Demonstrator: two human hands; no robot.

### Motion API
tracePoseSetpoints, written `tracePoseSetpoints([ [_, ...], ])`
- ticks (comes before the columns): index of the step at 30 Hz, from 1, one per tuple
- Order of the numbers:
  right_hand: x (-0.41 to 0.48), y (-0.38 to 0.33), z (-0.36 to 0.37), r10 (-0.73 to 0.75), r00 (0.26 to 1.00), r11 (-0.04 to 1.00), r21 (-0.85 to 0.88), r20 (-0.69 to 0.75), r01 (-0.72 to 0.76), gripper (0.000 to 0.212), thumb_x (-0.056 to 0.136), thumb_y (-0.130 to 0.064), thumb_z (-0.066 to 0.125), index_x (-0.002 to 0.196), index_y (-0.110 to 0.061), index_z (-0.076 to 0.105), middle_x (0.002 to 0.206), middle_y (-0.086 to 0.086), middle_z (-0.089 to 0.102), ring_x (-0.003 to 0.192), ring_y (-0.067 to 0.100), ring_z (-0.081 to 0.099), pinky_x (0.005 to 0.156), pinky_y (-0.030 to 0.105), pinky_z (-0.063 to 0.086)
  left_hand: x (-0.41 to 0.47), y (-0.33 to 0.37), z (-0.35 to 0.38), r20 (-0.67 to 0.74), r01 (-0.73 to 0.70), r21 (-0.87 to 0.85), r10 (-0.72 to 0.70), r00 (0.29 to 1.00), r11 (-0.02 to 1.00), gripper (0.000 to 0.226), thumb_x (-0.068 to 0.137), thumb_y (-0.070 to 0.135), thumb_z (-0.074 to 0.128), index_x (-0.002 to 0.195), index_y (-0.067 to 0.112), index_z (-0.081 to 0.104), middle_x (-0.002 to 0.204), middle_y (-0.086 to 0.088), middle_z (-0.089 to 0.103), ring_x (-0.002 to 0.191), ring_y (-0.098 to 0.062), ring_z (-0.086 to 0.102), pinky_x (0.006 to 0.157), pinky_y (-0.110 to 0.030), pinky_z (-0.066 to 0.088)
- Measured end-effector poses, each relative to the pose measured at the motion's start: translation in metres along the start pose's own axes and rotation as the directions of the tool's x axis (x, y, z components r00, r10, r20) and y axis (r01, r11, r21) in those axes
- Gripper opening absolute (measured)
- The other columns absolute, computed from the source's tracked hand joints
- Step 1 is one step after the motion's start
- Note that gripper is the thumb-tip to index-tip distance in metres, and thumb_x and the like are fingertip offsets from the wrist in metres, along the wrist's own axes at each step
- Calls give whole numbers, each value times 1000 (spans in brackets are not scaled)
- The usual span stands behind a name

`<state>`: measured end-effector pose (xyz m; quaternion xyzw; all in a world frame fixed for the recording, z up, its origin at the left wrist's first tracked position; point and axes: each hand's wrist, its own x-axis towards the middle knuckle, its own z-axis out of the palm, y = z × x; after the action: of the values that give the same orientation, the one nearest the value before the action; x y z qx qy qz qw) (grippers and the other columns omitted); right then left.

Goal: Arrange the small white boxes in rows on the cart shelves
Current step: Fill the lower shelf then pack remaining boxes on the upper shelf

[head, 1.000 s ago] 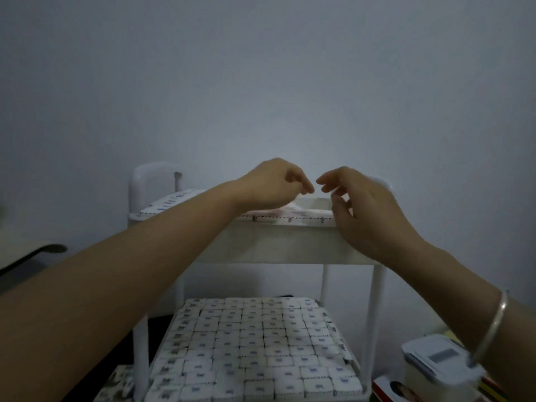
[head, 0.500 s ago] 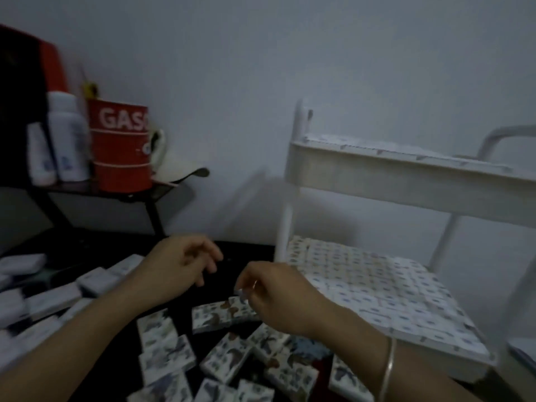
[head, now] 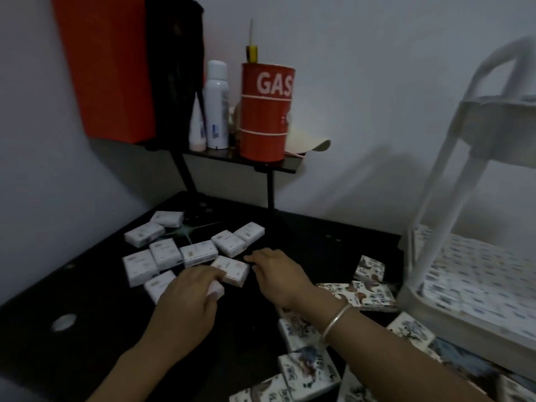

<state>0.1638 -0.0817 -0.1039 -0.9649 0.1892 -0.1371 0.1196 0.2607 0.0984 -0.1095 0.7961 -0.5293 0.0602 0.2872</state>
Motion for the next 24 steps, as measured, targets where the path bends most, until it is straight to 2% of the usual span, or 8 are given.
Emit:
tracePoseSetpoints([
  [3, 10, -14, 10, 34, 999, 997, -69, 40, -31, 38, 100, -38, 39, 130, -18, 52, 128, 9, 55, 113, 31, 51, 91, 40, 46, 2, -10, 1, -108, 131, 127, -118, 987, 983, 46, 89, 20, 62, 134, 13, 54, 130, -4, 58, 122, -21, 49, 104, -33, 35],
  [6, 13, -20, 11, 117, 992, 993, 22, 40, -118, 41, 93, -45, 55, 121, -16, 55, 118, 6, 59, 108, 25, 53, 88, 37, 48, 7, -16, 2, -11, 259, 347, -272, 962, 901, 60, 96, 49, 43, 146, 16, 37, 151, -3, 36, 142, -22, 25, 116, -37, 17],
  [8, 13, -21, 6, 164, 985, 972, 160, 54, -171, 41, 84, -41, 68, 113, -16, 54, 112, 3, 61, 102, 20, 57, 85, 36, 50, 11, -19, 3, 24, 250, 426, -287, 958, 870, 65, 96, 57, 36, 148, 18, 34, 157, -2, 26, 147, -23, 9, 118, -40, 5],
  [11, 9, -21, -3, 168, 983, 956, 231, 72, -180, 38, 79, -25, 75, 106, -17, 50, 106, 0, 62, 95, 17, 61, 79, 31, 51, 16, -22, 2, 58, 202, 437, -252, 966, 877, 67, 91, 62, 43, 144, 22, 39, 154, -1, 32, 148, -24, 6, 118, -44, -1],
  [15, -3, -16, -21, 176, 982, 938, 291, 63, -187, 47, 77, -14, 73, 114, -20, 44, 100, -5, 56, 88, 13, 58, 71, 23, 45, 19, -16, -6, 26, 160, 308, -177, 984, 938, 60, 78, 59, 64, 126, 31, 42, 123, 8, 57, 125, -15, 43, 108, -35, 19],
  [19, -26, -6, -55, 149, 988, 942, 297, 50, -157, 82, 78, -19, 68, 143, -39, 24, 109, 1, 57, 90, 17, 58, 70, 26, 42, 23, 1, -9, 54, 153, -94, -149, 987, 984, 54, 75, 33, 79, 115, 31, 43, 111, 10, 58, 98, -8, 55, 82, -29, 46],
  [21, -41, -1, -77, 133, 991, 956, 262, 10, -131, 75, 78, -26, 66, 139, -47, 29, 110, -1, 55, 90, 15, 56, 71, 26, 40, 28, 16, -15, 83, 150, -238, -134, 988, 960, 52, 76, 26, 79, 113, 37, 45, 108, 12, 59, 90, -5, 59, 77, -27, 51],
  [24, -69, 6, -118, 120, 993, 942, 318, -8, -111, 40, 77, -28, 69, 108, -45, 51, 96, -10, 59, 77, 9, 58, 68, 30, 48, 40, 51, -26, 126, 135, -424, -90, 988, 896, 49, 80, 24, 76, 112, 48, 49, 101, 20, 60, 72, -2, 63, 60, -15, 51],
])
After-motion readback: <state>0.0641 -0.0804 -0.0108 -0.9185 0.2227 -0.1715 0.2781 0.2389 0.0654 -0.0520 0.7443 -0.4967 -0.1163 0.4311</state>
